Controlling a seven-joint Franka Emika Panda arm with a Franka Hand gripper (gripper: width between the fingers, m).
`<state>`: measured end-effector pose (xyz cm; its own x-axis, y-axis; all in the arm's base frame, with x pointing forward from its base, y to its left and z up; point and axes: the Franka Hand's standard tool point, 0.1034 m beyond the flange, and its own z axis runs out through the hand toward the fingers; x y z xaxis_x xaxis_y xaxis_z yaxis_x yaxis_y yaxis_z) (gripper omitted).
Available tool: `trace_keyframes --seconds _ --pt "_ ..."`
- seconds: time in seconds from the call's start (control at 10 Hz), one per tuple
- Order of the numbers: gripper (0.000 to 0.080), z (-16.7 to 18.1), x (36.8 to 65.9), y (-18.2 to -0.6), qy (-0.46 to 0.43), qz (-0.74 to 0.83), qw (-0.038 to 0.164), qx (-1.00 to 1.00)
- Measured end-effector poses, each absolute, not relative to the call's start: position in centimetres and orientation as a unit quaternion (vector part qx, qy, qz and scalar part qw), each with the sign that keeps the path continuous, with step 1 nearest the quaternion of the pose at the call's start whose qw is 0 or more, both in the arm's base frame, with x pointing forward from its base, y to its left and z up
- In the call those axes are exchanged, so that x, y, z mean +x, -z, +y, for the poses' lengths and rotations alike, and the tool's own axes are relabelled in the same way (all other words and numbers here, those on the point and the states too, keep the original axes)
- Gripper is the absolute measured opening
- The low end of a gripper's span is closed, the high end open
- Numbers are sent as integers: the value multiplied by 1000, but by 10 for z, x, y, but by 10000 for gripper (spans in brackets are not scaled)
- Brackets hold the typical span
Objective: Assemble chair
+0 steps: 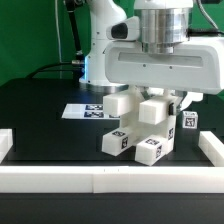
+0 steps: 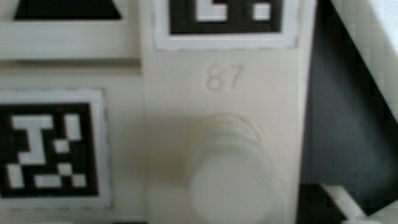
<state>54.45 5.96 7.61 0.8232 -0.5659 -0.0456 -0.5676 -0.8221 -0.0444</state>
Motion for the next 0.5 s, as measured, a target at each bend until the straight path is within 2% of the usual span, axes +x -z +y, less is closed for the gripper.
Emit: trace_keyframes --seconds 0.1,0.2,0.3,0.5 --pt "517 60 545 -76 -15 297 28 -954" --pt "517 60 544 -76 -15 297 28 -954" --pt "631 60 544 -76 -15 297 28 -954" --pt "645 60 544 -76 -15 297 28 -954"
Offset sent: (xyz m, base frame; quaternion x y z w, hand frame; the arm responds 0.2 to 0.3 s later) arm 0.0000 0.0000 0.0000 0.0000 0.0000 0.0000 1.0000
